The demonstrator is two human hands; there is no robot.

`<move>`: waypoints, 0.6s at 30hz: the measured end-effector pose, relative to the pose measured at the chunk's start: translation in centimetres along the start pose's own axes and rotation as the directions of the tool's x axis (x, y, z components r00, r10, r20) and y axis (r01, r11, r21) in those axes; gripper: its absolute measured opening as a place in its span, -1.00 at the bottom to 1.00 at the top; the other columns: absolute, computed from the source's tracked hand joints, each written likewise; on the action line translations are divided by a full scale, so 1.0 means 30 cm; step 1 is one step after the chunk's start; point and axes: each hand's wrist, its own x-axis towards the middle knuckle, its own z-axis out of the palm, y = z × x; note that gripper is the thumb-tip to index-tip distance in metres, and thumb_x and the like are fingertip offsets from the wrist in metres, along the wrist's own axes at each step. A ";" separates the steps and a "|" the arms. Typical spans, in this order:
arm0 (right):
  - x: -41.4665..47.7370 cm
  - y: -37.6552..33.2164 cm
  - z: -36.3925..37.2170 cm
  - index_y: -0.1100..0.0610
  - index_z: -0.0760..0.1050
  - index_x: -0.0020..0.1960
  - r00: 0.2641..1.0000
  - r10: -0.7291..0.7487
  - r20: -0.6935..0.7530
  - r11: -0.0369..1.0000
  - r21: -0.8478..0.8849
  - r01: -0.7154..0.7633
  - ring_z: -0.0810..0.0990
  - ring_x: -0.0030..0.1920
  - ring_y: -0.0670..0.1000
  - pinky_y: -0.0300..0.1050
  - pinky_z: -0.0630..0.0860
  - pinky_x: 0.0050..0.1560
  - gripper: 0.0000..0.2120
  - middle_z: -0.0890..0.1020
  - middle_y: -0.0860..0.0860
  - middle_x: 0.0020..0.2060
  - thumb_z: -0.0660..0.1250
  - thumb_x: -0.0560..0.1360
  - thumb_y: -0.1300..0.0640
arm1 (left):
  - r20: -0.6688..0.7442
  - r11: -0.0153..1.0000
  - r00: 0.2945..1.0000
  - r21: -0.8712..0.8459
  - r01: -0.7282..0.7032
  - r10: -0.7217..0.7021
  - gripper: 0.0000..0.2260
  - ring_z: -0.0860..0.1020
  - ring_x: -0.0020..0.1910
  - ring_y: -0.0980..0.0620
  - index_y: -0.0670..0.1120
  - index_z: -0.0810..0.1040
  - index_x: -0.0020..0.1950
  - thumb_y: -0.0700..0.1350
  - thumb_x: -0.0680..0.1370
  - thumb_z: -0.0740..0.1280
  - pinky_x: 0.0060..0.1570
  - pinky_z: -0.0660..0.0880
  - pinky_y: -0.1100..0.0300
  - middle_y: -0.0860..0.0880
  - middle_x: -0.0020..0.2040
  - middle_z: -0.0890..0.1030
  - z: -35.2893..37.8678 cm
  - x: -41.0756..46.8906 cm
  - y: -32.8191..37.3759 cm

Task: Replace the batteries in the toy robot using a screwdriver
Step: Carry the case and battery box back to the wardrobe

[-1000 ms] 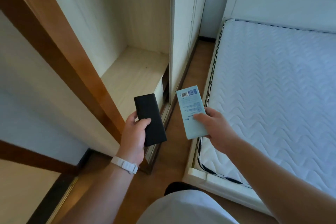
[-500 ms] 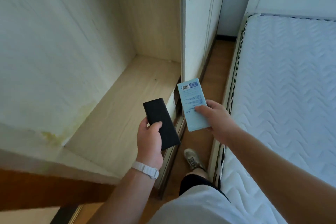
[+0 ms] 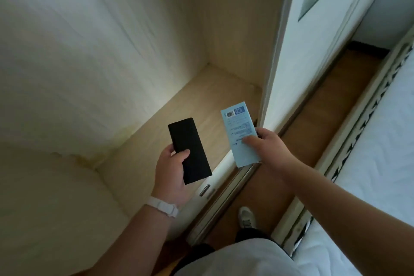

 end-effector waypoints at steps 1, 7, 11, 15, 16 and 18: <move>0.038 -0.016 0.012 0.07 0.57 0.07 1.000 0.001 0.021 0.999 -0.034 0.000 0.72 -0.08 0.06 0.01 0.65 -0.09 -0.88 0.71 0.05 -0.04 0.35 0.55 0.16 | -0.025 1.000 1.000 -0.008 0.009 -0.009 -0.72 0.72 -0.05 -0.12 -0.09 0.52 0.31 -0.26 0.60 0.32 -0.23 0.65 -0.02 -0.16 0.13 0.67 -0.008 0.018 0.010; 0.228 -0.024 0.140 0.05 0.50 0.09 0.987 0.058 0.150 0.990 -0.138 -0.037 0.71 -0.07 0.04 0.00 0.66 -0.04 -0.84 0.69 0.02 -0.02 0.39 0.53 0.12 | -0.180 0.996 0.981 -0.075 0.058 -0.070 -0.84 0.67 0.05 -0.16 -0.11 0.57 0.16 -0.27 0.60 0.33 0.02 0.63 -0.12 -0.16 0.14 0.65 -0.123 0.132 -0.003; 0.349 0.038 0.231 0.03 0.51 0.06 0.972 0.115 0.203 0.969 -0.237 -0.065 0.69 -0.02 0.07 0.05 0.63 0.07 -0.87 0.68 0.05 0.02 0.38 0.52 0.13 | -0.273 0.981 0.948 -0.141 0.131 -0.166 -0.77 0.61 0.15 -0.19 -0.15 0.54 0.25 -0.27 0.60 0.34 0.23 0.53 -0.21 -0.19 0.21 0.60 -0.237 0.223 -0.076; 0.509 0.123 0.303 0.01 0.49 0.07 0.966 0.140 0.218 0.935 -0.351 -0.056 0.66 -0.01 0.07 0.08 0.61 0.08 -0.85 0.66 0.04 0.01 0.38 0.52 0.11 | -0.337 0.970 0.913 -0.159 0.184 -0.229 -0.75 0.60 0.15 -0.18 -0.14 0.53 0.27 -0.27 0.60 0.34 0.10 0.57 -0.11 -0.18 0.20 0.60 -0.328 0.356 -0.178; 0.549 0.156 0.319 0.01 0.48 0.09 0.964 0.152 0.220 0.927 -0.371 -0.061 0.66 -0.01 0.08 0.09 0.61 0.08 -0.83 0.66 0.04 0.01 0.38 0.52 0.10 | -0.345 0.970 0.909 -0.150 0.192 -0.233 -0.77 0.60 0.13 -0.17 -0.13 0.53 0.25 -0.27 0.59 0.34 0.04 0.57 -0.06 -0.18 0.19 0.61 -0.341 0.396 -0.209; 0.638 0.244 0.366 0.03 0.48 0.13 0.959 0.177 0.221 0.901 -0.428 -0.068 0.65 0.00 0.07 0.08 0.61 0.07 -0.79 0.65 0.04 0.02 0.38 0.51 0.09 | -0.366 0.965 0.894 -0.140 0.222 -0.258 -0.78 0.60 0.09 -0.14 -0.11 0.54 0.23 -0.27 0.59 0.35 -0.04 0.55 0.00 -0.16 0.16 0.61 -0.371 0.484 -0.293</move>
